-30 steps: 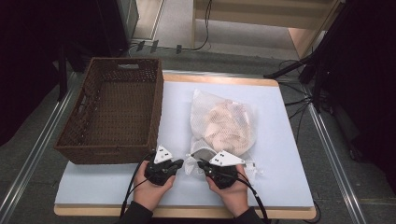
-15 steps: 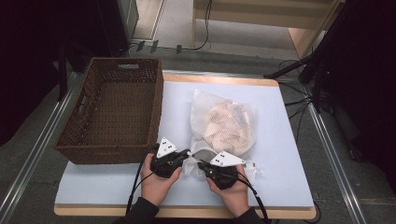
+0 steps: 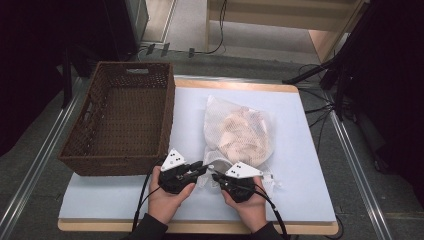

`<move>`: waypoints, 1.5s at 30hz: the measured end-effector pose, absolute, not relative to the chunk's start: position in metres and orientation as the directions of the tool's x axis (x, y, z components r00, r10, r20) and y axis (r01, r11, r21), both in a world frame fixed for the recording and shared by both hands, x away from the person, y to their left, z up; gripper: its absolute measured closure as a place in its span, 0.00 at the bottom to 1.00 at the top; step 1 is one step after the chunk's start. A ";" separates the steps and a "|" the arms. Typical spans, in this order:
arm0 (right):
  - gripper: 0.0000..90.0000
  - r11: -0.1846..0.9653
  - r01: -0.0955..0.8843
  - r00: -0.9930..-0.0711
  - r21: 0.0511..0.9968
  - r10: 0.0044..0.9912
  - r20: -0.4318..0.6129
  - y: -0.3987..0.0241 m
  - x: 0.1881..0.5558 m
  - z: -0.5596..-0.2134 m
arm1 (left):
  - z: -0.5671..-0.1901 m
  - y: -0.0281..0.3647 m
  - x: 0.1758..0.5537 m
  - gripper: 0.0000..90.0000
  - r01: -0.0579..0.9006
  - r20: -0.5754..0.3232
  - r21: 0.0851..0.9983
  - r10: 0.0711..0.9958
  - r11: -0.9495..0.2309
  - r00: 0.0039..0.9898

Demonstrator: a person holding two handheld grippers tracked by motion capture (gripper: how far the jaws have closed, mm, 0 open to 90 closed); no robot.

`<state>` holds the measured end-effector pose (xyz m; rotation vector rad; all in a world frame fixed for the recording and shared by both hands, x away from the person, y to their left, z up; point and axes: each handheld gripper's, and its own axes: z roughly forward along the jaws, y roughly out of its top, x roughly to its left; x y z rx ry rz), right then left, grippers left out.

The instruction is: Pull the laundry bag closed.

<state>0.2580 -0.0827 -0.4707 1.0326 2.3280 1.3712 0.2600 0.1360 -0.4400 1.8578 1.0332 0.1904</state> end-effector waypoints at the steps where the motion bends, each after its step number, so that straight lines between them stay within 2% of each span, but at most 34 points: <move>1: 0.99 0.306 0.449 -0.717 0.839 0.684 0.135 -0.083 0.258 -0.471 | -0.443 0.137 0.261 0.77 0.588 -0.296 0.789 0.727 -0.180 0.620; 4: 0.99 0.303 0.450 -0.717 0.840 0.684 0.137 -0.083 0.258 -0.471 | -0.450 0.138 0.264 0.70 0.625 -0.327 0.760 0.725 -0.180 0.606; 7: 0.99 0.304 0.448 -0.719 0.841 0.681 0.137 -0.082 0.258 -0.470 | -0.456 0.136 0.270 0.71 0.662 -0.372 0.731 0.716 -0.167 0.591; 10: 0.99 0.307 0.444 -0.722 0.842 0.679 0.133 -0.082 0.258 -0.471 | -0.458 0.133 0.273 0.80 0.676 -0.387 0.718 0.713 -0.164 0.585; 13: 0.98 0.313 0.445 -0.728 0.839 0.672 0.135 -0.083 0.258 -0.471 | -0.459 0.131 0.275 0.94 0.676 -0.392 0.718 0.704 -0.169 0.593; 15: 0.98 0.314 0.447 -0.729 0.838 0.670 0.138 -0.083 0.258 -0.471 | -0.459 0.131 0.274 0.98 0.666 -0.381 0.725 0.704 -0.175 0.599; 16: 0.87 0.313 0.464 -0.731 0.829 0.663 0.159 -0.085 0.258 -0.469 | -0.458 0.130 0.273 0.98 0.654 -0.366 0.734 0.707 -0.180 0.605; 17: 0.83 0.315 0.462 -0.734 0.829 0.661 0.158 -0.086 0.258 -0.468 | -0.457 0.130 0.272 0.98 0.645 -0.353 0.742 0.710 -0.184 0.609; 20: 0.76 0.297 0.464 -0.742 0.835 0.645 0.183 -0.090 0.256 -0.460 | -0.456 0.131 0.269 0.99 0.619 -0.316 0.761 0.722 -0.195 0.616; 23: 0.73 0.260 0.469 -0.737 0.844 0.643 0.211 -0.091 0.255 -0.452 | -0.454 0.131 0.266 0.99 0.593 -0.280 0.778 0.729 -0.209 0.625; 26: 0.74 0.235 0.475 -0.730 0.848 0.643 0.231 -0.091 0.255 -0.449 | -0.453 0.128 0.262 0.99 0.564 -0.236 0.792 0.735 -0.233 0.635; 28: 0.81 0.201 0.495 -0.702 0.846 0.665 0.253 -0.091 0.257 -0.448 | -0.452 0.125 0.258 0.99 0.531 -0.186 0.805 0.736 -0.266 0.651; 31: 0.86 0.178 0.509 -0.687 0.842 0.673 0.274 -0.092 0.259 -0.448 | -0.452 0.122 0.256 0.99 0.513 -0.153 0.809 0.739 -0.287 0.656; 36: 0.87 0.135 0.525 -0.671 0.840 0.674 0.311 -0.094 0.263 -0.447 | -0.452 0.117 0.250 0.99 0.476 -0.087 0.814 0.742 -0.332 0.665; 41: 0.90 0.151 0.525 -0.678 0.838 0.669 0.304 -0.091 0.264 -0.449 | -0.451 0.116 0.248 0.99 0.466 -0.075 0.817 0.740 -0.338 0.668; 42: 0.94 0.162 0.521 -0.683 0.838 0.668 0.295 -0.090 0.264 -0.451 | -0.450 0.117 0.248 0.99 0.466 -0.075 0.820 0.744 -0.334 0.664; 45: 0.96 0.178 0.516 -0.696 0.838 0.657 0.289 -0.090 0.263 -0.451 | -0.450 0.119 0.248 1.00 0.472 -0.078 0.820 0.756 -0.322 0.650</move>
